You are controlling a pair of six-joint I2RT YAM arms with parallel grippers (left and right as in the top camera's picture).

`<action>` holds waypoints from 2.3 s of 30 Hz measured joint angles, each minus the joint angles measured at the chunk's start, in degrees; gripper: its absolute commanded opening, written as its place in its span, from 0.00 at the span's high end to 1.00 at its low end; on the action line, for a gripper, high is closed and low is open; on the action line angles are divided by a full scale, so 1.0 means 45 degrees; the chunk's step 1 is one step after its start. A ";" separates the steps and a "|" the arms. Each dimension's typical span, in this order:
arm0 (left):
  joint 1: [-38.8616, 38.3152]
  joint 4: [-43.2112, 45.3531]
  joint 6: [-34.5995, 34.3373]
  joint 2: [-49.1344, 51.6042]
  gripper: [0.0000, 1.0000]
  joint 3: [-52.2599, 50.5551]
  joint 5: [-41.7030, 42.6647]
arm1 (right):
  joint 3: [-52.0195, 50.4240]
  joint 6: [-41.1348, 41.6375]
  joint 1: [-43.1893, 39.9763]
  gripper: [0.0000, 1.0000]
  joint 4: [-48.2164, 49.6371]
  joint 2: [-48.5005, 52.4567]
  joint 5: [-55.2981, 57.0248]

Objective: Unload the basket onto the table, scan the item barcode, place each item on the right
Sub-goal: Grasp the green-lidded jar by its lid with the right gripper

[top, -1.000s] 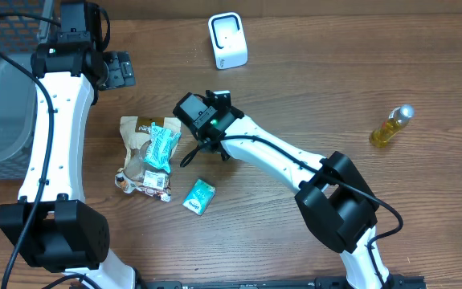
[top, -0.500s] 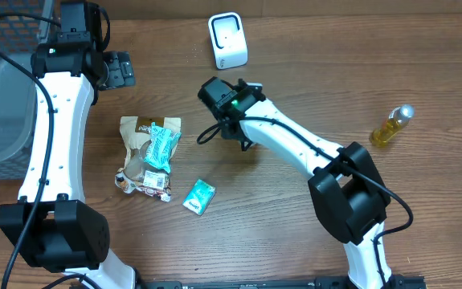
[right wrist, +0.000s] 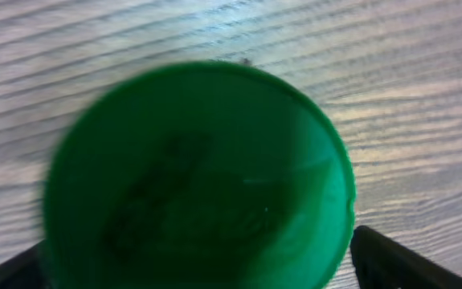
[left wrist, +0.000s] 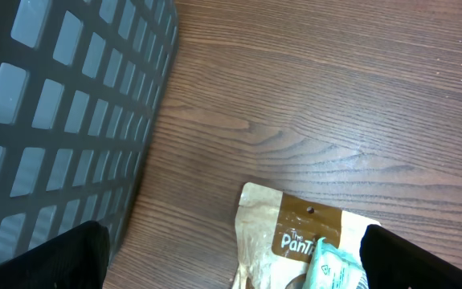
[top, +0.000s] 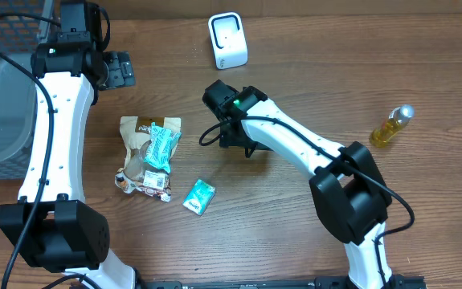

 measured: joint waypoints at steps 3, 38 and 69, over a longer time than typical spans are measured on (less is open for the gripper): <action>0.0000 0.0000 0.0000 0.0000 0.00 0.0000 0.0000 | 0.0000 -0.0520 -0.0005 0.00 0.0121 -0.0573 0.0019; 0.0000 0.0000 0.0000 0.0000 0.00 0.0000 0.0000 | 0.0000 -0.6382 -0.1967 0.19 0.1894 -0.0447 -0.3798; 0.0000 0.0000 0.0000 0.0000 0.00 0.0000 0.0000 | 0.0058 -0.3483 -0.1404 0.32 -0.2025 -0.0466 -0.3857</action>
